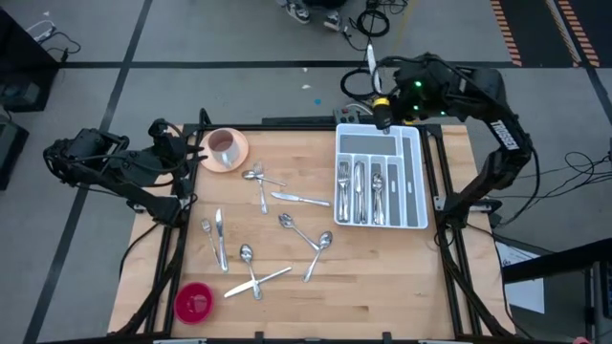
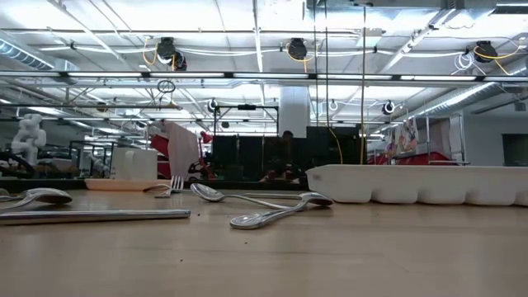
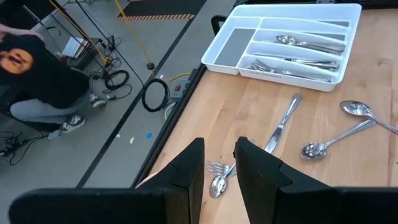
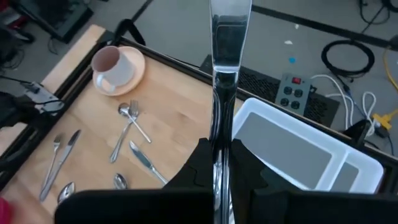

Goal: Sort silverware
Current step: Put the silver knife into the white silverware tray

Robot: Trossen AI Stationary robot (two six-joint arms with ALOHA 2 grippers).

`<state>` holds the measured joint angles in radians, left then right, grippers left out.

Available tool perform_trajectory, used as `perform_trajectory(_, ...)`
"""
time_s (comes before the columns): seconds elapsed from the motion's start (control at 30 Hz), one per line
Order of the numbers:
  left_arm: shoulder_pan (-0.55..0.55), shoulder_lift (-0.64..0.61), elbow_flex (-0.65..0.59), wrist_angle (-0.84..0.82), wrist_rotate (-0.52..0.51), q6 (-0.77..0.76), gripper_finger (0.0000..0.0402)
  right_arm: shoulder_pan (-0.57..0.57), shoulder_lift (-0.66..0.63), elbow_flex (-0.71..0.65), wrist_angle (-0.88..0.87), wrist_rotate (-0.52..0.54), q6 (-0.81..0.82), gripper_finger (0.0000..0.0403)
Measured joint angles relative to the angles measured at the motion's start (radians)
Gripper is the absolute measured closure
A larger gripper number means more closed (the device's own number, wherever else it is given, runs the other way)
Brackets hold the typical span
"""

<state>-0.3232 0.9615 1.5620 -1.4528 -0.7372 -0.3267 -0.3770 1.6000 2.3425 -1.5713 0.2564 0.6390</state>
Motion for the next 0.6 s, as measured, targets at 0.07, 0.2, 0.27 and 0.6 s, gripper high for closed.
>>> perform_trajectory(0.07, 0.0, 0.0, 0.0, 0.0, 0.0, -0.001, 0.0305, 0.0, -0.015, -0.005, 0.003, 0.0, -0.011, 0.0403)
perform_trajectory(0.2, 0.0, 0.0, 0.0, 0.0, 0.0, -0.002, 0.0305, -0.006, -0.068, -0.095, 0.002, -0.021, -0.022, 0.0403)
perform_trajectory(0.27, 0.0, 0.0, 0.0, 0.0, 0.0, -0.002, 0.0305, -0.016, -0.107, -0.176, 0.002, -0.026, -0.022, 0.0403)
perform_trajectory(0.6, 0.0, 0.0, 0.0, 0.001, 0.0, -0.008, 0.0305, -0.018, -0.371, -0.819, 0.394, -0.143, 0.053, 0.0403)
